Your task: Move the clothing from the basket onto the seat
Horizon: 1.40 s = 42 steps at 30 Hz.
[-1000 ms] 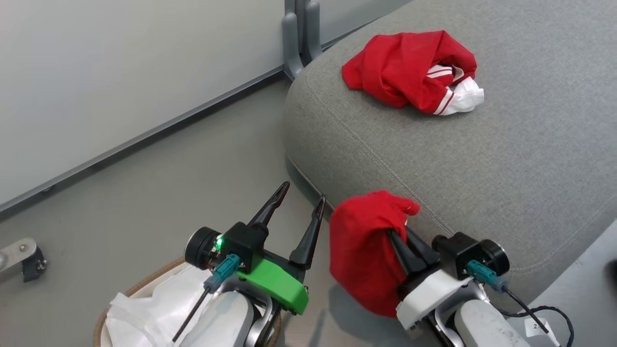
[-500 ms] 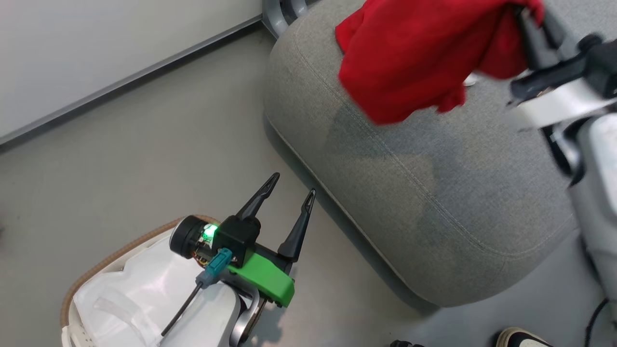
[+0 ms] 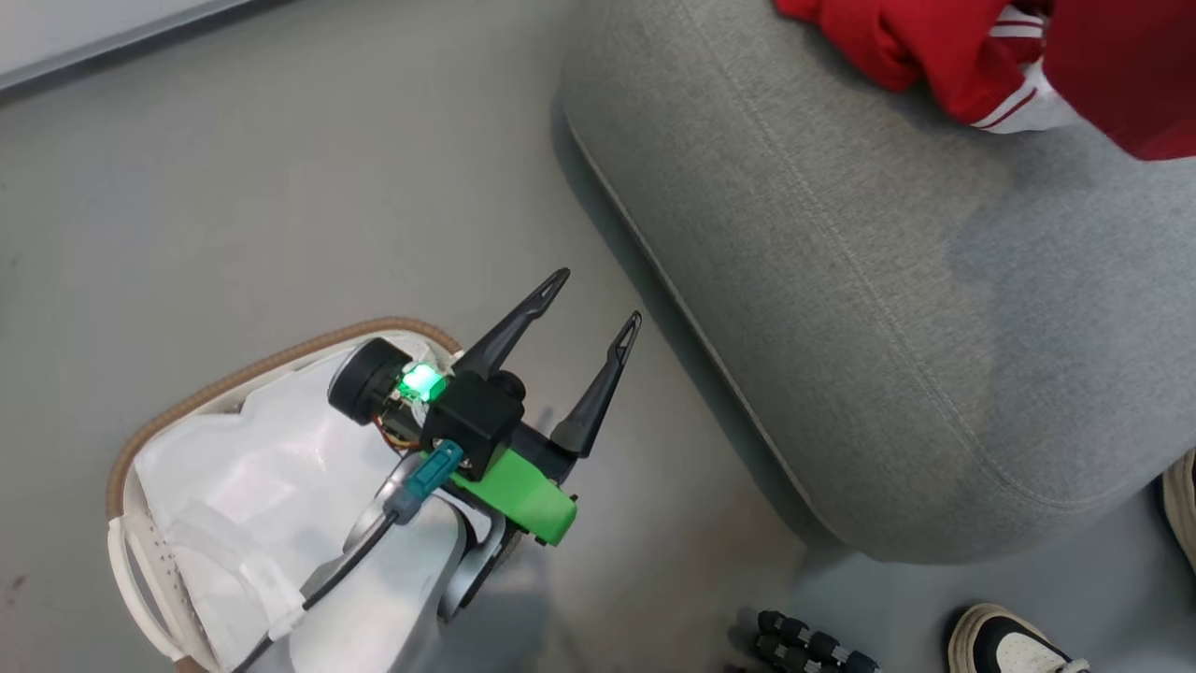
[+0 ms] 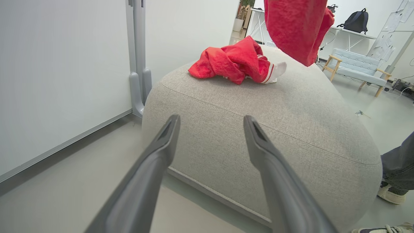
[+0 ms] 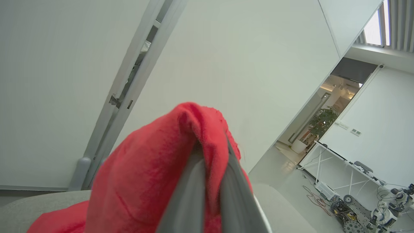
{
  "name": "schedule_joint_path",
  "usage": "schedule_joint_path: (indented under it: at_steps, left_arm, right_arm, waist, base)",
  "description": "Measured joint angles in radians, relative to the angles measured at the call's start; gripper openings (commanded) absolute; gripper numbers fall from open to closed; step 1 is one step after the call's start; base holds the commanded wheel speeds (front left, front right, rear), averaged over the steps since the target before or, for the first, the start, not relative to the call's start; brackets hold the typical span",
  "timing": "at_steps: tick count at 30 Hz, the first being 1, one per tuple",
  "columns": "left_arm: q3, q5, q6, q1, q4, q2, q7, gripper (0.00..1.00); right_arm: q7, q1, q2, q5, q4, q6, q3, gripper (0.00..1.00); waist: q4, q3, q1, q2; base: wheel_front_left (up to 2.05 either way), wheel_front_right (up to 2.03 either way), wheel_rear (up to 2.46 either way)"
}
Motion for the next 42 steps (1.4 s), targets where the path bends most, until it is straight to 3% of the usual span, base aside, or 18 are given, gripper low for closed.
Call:
schedule_joint_path:
  at_steps: [6, 11, 12, 14, 15, 16, 17, 27, 35, 42]
  left_arm:
    - [-0.054, -0.01, 0.0, -0.066, -0.03, 0.019, 0.0, 1.0]
    - [-0.061, -0.026, 0.0, -0.099, -0.047, 0.023, 0.0, 1.0]
    - [-0.06, -0.026, 0.0, -0.1, -0.047, 0.025, 0.0, 1.0]
    - [-0.059, -0.031, 0.0, -0.099, -0.046, 0.03, 0.0, 1.0]
    - [-0.057, -0.034, 0.0, -0.099, -0.044, 0.031, 0.0, 1.0]
    - [-0.053, -0.034, 0.0, -0.098, -0.042, 0.033, 0.0, 1.0]
    - [-0.049, -0.036, 0.0, -0.095, -0.038, 0.034, 0.0, 1.0]
    - [-0.028, -0.057, 0.0, -0.023, -0.014, 0.005, 0.0, 1.0]
    - [0.02, -0.058, 0.0, 0.054, 0.005, -0.028, 0.0, 1.0]
    - [0.081, -0.048, 0.0, 0.112, 0.018, -0.047, 0.0, 1.0]
  right_arm:
    - [0.0, -0.001, 0.064, -0.066, 0.109, 0.0, -0.081, 0.0]
    - [0.0, 0.045, 0.104, -0.126, 0.188, 0.0, -0.213, 0.0]
    - [0.0, 0.055, 0.113, -0.142, 0.202, 0.0, -0.245, 0.07]
    - [0.0, 0.073, 0.13, -0.167, 0.215, 0.0, -0.289, 0.35]
    - [0.0, 0.079, 0.136, -0.176, 0.217, 0.0, -0.301, 0.52]
    - [0.0, 0.089, 0.143, -0.183, 0.217, 0.0, -0.312, 0.88]
    - [0.0, 0.096, 0.152, -0.185, 0.216, 0.0, -0.323, 1.0]
    - [0.0, 0.265, 0.186, -0.166, 0.149, 0.0, -0.285, 1.0]
    - [0.0, 0.427, 0.195, -0.079, 0.045, 0.0, -0.16, 1.0]
    - [0.0, 0.495, 0.239, 0.02, -0.063, 0.0, 0.037, 1.0]
  waist:
    - [0.061, 0.075, 0.0002, 0.0]
    - [0.125, 0.122, 0.0002, 0.0]
    - [0.137, 0.13, 0.0002, 0.0]
    - [0.157, 0.144, 0.0002, 0.0]
    - [0.164, 0.148, 0.0002, 0.0]
    - [0.171, 0.151, 0.0003, 0.0]
    - [0.174, 0.152, 0.0002, 0.0]
    - [0.162, 0.076, 0.0001, 0.0]
    - [0.13, -0.054, 0.0, 0.0]
    - [0.12, -0.155, 0.0, 0.0]
  base:
    - [0.0, 0.0, 0.0]
    - [0.0, 0.0, 0.0]
    - [0.0, 0.0, 0.0]
    - [0.0, 0.0, 0.0]
    - [0.0, 0.0, 0.0]
    - [0.0, 0.0, 0.0]
    - [0.0, 0.0, 0.0]
    - [0.0, 0.0, 0.0]
    - [0.0, 0.0, 0.0]
    - [0.0, 0.0, 0.0]
